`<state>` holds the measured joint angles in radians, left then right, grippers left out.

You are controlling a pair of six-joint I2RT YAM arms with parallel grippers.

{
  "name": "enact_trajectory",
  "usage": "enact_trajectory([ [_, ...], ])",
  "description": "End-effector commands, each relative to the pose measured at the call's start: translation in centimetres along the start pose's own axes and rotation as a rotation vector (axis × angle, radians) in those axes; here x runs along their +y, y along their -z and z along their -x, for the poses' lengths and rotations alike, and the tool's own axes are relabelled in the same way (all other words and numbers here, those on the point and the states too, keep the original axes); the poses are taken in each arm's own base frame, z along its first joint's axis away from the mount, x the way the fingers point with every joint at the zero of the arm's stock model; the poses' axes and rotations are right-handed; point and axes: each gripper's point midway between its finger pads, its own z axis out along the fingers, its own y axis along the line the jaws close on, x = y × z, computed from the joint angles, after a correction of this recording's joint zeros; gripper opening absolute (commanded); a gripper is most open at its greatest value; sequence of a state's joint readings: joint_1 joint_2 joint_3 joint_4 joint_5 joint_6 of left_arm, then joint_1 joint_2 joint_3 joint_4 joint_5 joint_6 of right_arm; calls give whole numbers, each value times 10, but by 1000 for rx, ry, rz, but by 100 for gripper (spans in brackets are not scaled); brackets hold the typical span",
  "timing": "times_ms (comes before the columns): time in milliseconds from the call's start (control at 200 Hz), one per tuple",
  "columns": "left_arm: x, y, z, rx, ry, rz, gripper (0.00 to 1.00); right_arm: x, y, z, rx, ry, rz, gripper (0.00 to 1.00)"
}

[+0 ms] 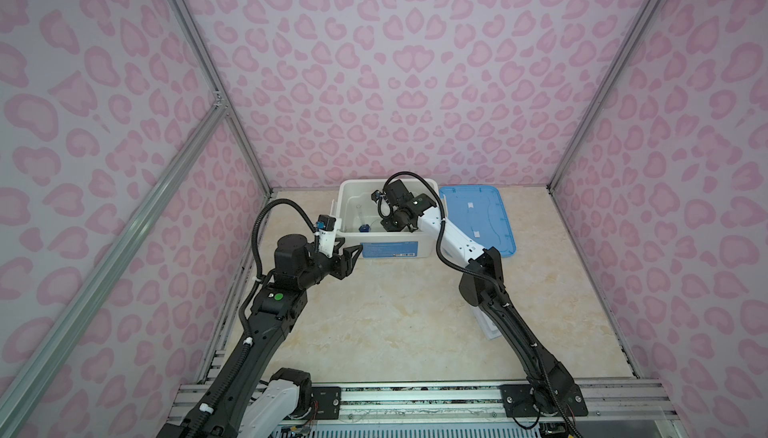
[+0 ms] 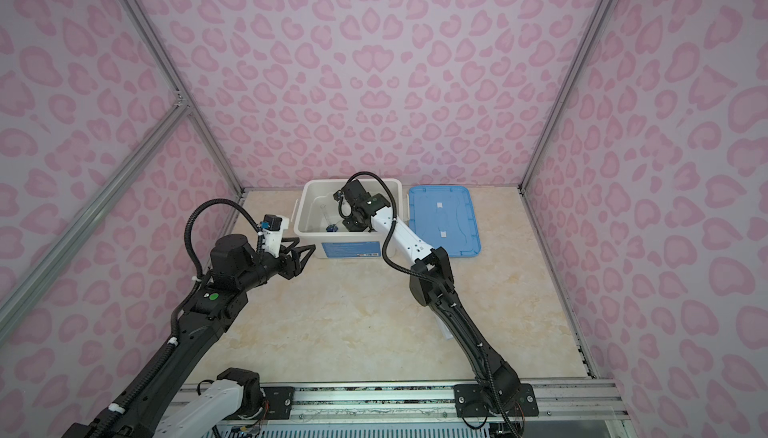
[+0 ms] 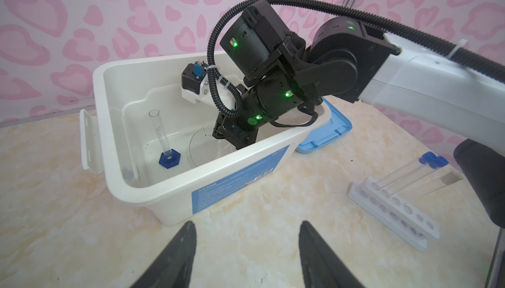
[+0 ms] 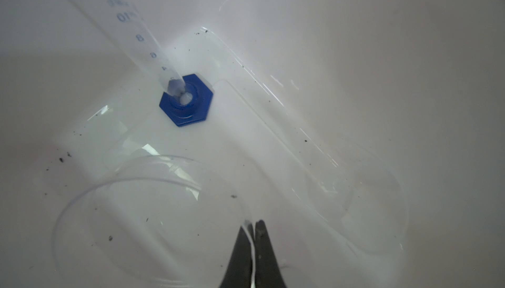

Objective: Organize the chemistry lab equipment
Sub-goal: 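Lower the petri dish flat into the tub bottom with the right gripper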

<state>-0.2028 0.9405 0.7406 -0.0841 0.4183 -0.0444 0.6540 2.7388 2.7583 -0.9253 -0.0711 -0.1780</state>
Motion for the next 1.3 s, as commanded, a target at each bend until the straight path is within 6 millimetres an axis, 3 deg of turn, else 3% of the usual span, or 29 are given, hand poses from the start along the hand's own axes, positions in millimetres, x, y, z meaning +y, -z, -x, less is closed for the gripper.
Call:
enact_trajectory([
  [0,2,-2,-1,2,-10,6,62,1,-9,-7,19,11,0,0],
  [850,7,-8,-5,19,0,12,62,-1,-33,-27,65,19,7,0],
  [1130,9,-9,-5,20,3,14,62,-1,-33,-26,60,21,8,2],
  [1295,8,-8,-4,17,0,11,62,-2,-22,-16,37,19,6,9],
])
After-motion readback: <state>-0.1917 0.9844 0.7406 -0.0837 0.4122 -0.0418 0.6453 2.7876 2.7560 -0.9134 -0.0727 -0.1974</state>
